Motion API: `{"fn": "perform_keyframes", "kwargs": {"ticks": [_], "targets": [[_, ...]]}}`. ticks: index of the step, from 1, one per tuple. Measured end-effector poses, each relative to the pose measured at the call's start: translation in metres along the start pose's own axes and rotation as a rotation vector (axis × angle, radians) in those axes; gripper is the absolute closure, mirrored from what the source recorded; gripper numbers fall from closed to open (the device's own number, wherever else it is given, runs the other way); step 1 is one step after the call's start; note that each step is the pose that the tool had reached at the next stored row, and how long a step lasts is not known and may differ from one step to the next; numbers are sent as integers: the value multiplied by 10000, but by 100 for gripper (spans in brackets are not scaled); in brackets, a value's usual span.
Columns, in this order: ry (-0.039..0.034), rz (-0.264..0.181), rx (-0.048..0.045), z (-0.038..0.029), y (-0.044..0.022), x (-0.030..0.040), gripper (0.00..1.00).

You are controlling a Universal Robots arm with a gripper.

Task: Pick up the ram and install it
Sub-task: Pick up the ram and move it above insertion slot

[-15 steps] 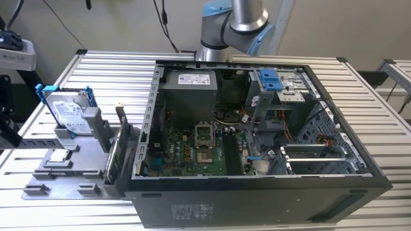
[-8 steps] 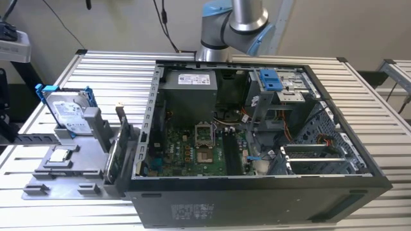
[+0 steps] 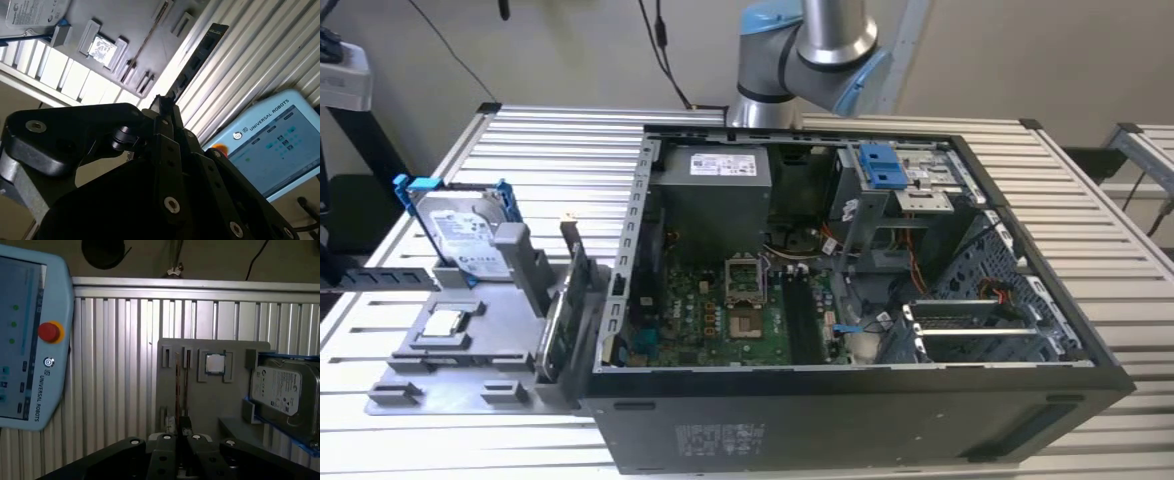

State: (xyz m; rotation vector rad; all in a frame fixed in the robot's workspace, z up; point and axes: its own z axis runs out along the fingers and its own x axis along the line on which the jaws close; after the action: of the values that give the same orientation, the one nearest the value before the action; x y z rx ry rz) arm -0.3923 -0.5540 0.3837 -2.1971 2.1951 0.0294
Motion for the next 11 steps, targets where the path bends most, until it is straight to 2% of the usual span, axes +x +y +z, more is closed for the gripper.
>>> {"fn": "perform_keyframes", "kwargs": {"ticks": [11], "targets": [[1,0,-2,-162,-2,-6,86]]}}
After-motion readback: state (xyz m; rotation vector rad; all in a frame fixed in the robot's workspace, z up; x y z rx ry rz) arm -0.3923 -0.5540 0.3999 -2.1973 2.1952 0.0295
